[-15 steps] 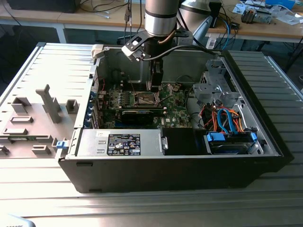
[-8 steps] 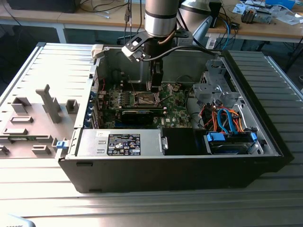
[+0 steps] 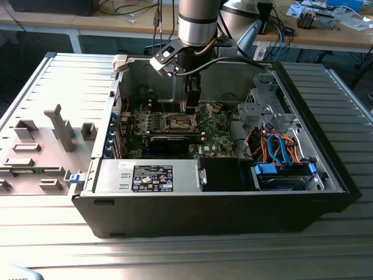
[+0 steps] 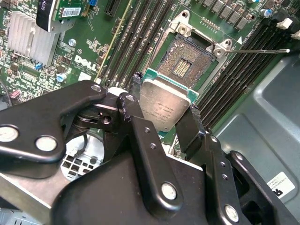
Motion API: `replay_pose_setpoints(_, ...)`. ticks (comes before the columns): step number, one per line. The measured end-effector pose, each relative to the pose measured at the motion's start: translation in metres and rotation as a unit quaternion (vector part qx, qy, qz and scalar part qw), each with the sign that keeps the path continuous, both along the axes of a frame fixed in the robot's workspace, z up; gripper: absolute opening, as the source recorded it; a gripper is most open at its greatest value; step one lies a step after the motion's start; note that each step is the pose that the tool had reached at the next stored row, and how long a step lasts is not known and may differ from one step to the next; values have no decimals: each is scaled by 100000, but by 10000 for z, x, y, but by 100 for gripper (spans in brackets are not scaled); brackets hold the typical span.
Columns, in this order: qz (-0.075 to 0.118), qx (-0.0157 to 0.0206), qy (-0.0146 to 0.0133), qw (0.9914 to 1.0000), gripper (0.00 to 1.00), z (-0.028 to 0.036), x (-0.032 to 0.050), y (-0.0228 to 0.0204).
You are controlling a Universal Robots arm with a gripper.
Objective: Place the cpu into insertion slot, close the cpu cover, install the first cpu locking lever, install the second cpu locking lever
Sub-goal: 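Place the cpu into insertion slot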
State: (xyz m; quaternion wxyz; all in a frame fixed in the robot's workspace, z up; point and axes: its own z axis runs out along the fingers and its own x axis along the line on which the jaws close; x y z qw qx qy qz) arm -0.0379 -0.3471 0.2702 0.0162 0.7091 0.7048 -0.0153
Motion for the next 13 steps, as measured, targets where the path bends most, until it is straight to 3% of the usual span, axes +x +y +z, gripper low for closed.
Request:
replay_pose_setpoints(2, -12, 0, -2, 100000, 54, -19, -1, 14)
replay_pose_setpoints(3, 6, 6, -1, 100000, 54, -52, 0, 60)
replay_pose_setpoints(13, -2, -1, 1, 100000, 54, -99, 0, 71)
